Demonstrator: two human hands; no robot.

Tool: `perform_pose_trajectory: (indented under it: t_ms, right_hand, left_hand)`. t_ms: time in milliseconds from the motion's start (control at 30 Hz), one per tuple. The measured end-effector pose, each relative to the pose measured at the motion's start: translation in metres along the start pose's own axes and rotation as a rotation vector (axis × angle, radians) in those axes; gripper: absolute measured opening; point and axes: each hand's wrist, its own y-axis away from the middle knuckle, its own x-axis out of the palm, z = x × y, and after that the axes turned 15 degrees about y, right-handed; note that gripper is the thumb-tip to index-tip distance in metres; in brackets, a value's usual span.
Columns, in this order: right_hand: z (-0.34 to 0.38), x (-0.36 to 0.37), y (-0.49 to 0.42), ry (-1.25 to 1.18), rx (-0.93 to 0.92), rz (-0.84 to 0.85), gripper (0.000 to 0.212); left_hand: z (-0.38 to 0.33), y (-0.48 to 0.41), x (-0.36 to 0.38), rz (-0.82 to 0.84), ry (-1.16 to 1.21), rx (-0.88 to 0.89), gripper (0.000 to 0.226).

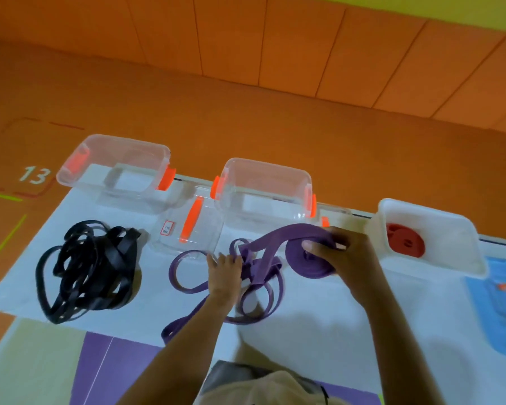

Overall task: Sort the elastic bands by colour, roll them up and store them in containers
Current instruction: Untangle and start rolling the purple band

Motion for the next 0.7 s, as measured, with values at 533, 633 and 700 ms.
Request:
perform_pose_trajectory:
  t_ms: [533,633,700]
  right_hand:
    - [0.007,0.023,0.058,-0.189,0.331,-0.040,0.030]
    - [0.013,0.030,0.072,-0.261,0.378,-0.100,0.029]
    - [0.017,0.037,0.077,-0.277,0.394,-0.137,0.025]
  left_hand:
    - [0.040,0.002,-0.015,-0.023,0.195,0.430,0.049]
    - [0.051,0.015,-0.025,-0.083,0.504,0.491,0.048]
    - [0.062,0.020,-0.034,-0.053,0.725,0.431,0.046]
